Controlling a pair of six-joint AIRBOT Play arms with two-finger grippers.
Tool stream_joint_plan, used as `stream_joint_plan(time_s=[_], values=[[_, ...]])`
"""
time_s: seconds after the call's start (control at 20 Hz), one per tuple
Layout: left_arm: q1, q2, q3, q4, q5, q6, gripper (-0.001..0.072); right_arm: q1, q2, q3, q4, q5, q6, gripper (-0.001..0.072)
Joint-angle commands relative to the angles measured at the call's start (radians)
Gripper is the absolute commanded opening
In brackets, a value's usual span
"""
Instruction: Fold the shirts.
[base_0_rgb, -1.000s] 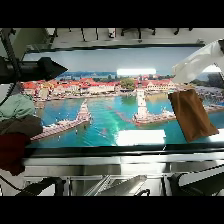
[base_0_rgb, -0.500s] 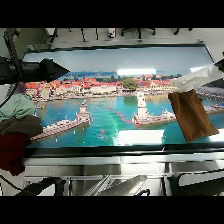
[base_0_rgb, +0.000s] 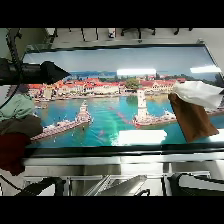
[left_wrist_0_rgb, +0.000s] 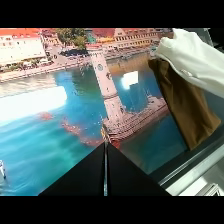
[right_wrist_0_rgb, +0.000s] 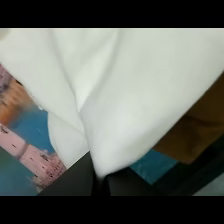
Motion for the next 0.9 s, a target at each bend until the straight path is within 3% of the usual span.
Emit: stream_joint_plan(time_s=[0.0, 0.25, 0.3, 0.4, 0.6, 0.85], values=[[-0.001, 0.001, 0.0, 0.0, 0.005, 0.016, 0.0014, 0.0, 0.069, -0.24, -0.04, -0.008, 0.052, 0.0016], [-0.001, 0.001, 0.0, 0.001, 0.005, 0.018, 0.0014, 0.002, 0.071, -0.414, -0.112, -0.002, 0.044, 0.0028], [-0.001, 0.0, 0.0, 0.001, 0.005, 0.018, 0.0014, 0.002, 0.068, -0.414, -0.142, 0.001, 0.044, 0.0101], [-0.001, 0.0, 0.0, 0.001, 0.005, 0.018, 0.0014, 0.001, 0.068, -0.409, -0.179, 0.003, -0.011, 0.0712], [-0.001, 0.0, 0.0, 0.0, 0.004, 0.018, 0.0014, 0.002, 0.069, -0.291, -0.143, -0.039, -0.063, 0.0705], [0.0, 0.002, 0.001, 0.0, 0.005, 0.018, 0.0014, 0.093, 0.087, -0.132, 0.071, 0.028, -0.115, 0.0699]])
